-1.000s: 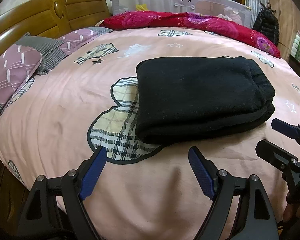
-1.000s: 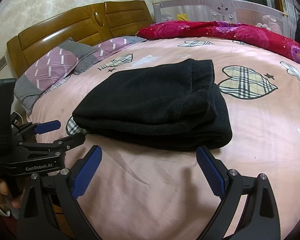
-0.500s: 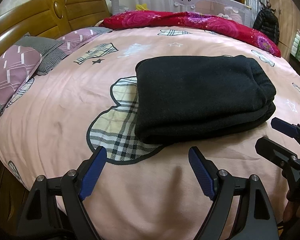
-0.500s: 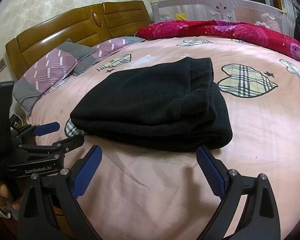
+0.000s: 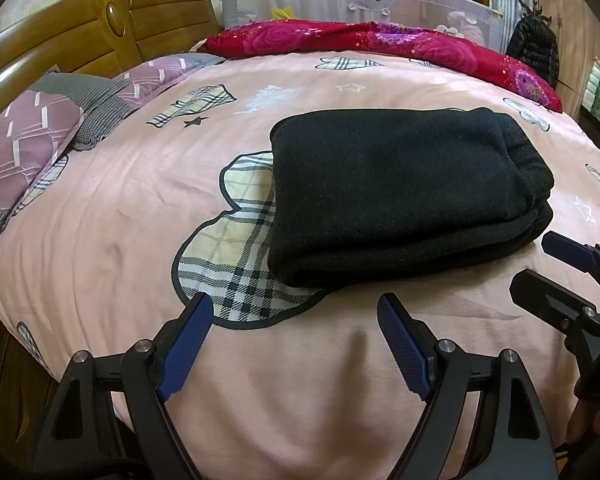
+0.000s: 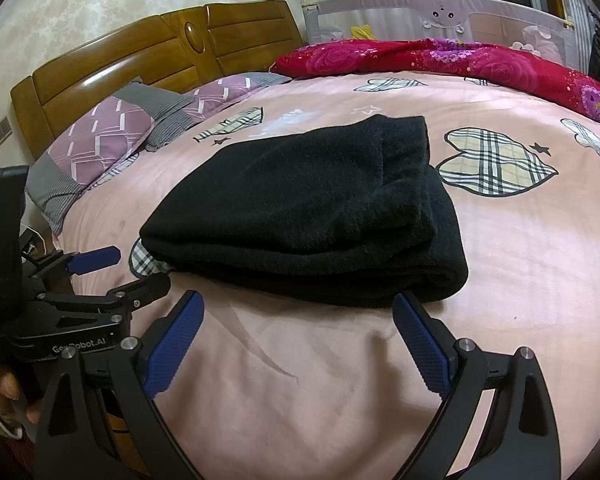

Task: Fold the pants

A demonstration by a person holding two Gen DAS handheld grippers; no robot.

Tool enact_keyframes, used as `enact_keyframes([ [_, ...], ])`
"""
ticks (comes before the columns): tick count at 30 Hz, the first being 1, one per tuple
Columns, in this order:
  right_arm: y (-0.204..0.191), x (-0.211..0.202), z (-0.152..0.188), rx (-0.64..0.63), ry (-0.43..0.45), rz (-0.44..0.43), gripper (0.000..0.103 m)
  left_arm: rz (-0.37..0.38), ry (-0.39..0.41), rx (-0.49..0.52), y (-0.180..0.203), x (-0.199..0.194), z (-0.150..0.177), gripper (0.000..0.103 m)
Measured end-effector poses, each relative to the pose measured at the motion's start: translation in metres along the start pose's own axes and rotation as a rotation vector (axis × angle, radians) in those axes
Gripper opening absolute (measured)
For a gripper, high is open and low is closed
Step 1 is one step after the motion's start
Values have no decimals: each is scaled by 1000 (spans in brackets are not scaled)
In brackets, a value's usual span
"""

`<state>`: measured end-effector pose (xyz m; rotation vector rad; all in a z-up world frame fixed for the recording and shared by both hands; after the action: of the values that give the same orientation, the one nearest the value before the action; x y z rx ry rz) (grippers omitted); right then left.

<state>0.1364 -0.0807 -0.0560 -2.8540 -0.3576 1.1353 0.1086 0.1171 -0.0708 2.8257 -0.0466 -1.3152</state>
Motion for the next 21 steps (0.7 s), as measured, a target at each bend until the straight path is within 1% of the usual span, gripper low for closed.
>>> enact_keyframes([
  [21,3,-4,-7,12,15,0,95,-10,18,-8,-4,-1,-13,85],
])
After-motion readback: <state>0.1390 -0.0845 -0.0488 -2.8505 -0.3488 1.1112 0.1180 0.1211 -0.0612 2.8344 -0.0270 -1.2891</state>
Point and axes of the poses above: each gripper's, at about its wrist camera, not at the fingertips, and x roughly the way its jaws point, y to its right, z to its underside, the point moved 4 cm from there along x, roughly the way its jaws point, and after that the axes turned 8 degrees about z, right-handed, at the moved point
